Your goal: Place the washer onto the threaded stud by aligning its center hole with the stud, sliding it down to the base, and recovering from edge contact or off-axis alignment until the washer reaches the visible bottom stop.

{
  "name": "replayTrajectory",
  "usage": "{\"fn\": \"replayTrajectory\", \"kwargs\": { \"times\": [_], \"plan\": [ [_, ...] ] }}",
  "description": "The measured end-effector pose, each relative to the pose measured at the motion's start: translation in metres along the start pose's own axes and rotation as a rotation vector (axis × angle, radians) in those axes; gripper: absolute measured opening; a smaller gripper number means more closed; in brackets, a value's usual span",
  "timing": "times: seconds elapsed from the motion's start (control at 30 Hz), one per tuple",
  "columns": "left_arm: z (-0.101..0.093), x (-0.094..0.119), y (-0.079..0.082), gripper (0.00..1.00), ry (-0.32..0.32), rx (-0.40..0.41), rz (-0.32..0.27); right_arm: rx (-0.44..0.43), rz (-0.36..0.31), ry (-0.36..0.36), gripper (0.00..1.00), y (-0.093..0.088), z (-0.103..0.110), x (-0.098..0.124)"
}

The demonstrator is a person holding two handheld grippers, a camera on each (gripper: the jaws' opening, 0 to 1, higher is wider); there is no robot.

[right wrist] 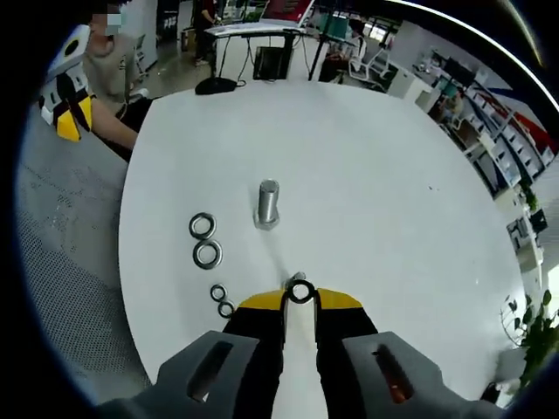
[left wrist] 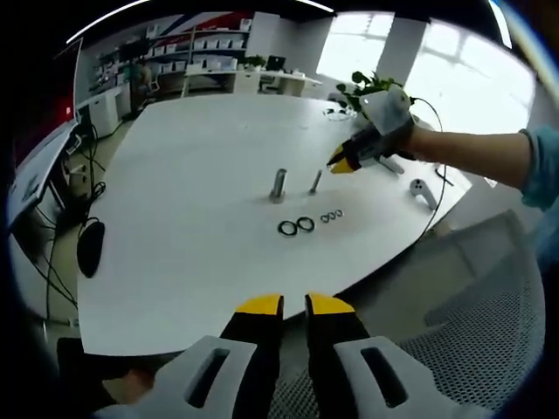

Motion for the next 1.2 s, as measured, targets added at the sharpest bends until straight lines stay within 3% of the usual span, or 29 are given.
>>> {"fn": "replayTrajectory", "kwargs": {
  "times": [0.53, 1.2],
  "plan": [
    [-0.001, 0.000, 0.000, 0.07, -0.011, 0.004, -0.002, -0.095, 0.061, 0.006, 0.13, 0.002, -0.004, -0.016],
    [-0.001, 0.000, 0.000, 0.06, -0.011, 0.005, -0.003, -0.076, 0.128, 0.032, 0.13, -0.006, 0.001, -0.037]
  ]
}}
Point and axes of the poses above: the point that each gripper's makers call its tool centre point, and the gripper's own axes: x roughly backward along the fingers, z roughly to its left, y roughly out of its top, the point moved 4 cm from there along x, roughly backward along the fingers
